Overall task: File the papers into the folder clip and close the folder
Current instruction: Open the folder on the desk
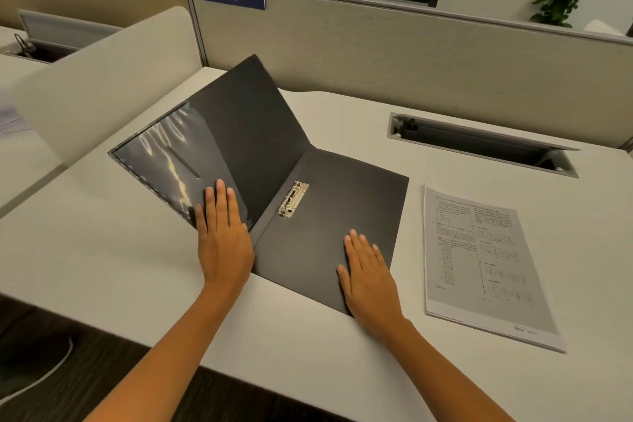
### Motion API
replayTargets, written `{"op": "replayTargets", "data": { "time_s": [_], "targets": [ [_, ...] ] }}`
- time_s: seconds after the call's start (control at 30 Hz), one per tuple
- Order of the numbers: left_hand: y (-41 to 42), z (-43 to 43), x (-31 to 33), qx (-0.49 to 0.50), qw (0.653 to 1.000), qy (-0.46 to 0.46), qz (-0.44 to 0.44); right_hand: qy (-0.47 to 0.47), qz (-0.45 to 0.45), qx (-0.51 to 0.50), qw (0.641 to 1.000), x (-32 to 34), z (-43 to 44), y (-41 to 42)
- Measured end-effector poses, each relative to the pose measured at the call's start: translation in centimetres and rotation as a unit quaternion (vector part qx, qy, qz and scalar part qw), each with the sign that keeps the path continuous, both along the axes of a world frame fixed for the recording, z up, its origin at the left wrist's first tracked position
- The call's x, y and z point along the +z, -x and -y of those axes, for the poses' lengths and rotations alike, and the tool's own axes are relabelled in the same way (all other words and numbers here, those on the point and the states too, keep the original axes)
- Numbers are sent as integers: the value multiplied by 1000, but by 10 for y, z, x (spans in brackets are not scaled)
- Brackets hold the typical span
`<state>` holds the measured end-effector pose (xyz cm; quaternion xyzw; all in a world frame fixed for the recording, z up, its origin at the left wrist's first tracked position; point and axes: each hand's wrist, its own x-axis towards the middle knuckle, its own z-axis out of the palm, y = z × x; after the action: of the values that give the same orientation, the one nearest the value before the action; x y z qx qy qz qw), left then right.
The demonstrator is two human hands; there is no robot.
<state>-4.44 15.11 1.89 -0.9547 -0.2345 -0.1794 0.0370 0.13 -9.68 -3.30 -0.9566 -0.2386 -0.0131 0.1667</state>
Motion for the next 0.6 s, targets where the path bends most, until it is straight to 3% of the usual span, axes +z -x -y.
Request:
{"op": "replayTargets", "data": {
  "time_s": [0.37, 0.6],
  "targets": [
    [13, -2, -26, -35, 988, 127, -83, 24, -1, 26, 999, 9, 20, -16],
    [36, 23, -26, -74, 977, 189, -65, -13, 13, -39, 999, 13, 27, -17]
  ]
}}
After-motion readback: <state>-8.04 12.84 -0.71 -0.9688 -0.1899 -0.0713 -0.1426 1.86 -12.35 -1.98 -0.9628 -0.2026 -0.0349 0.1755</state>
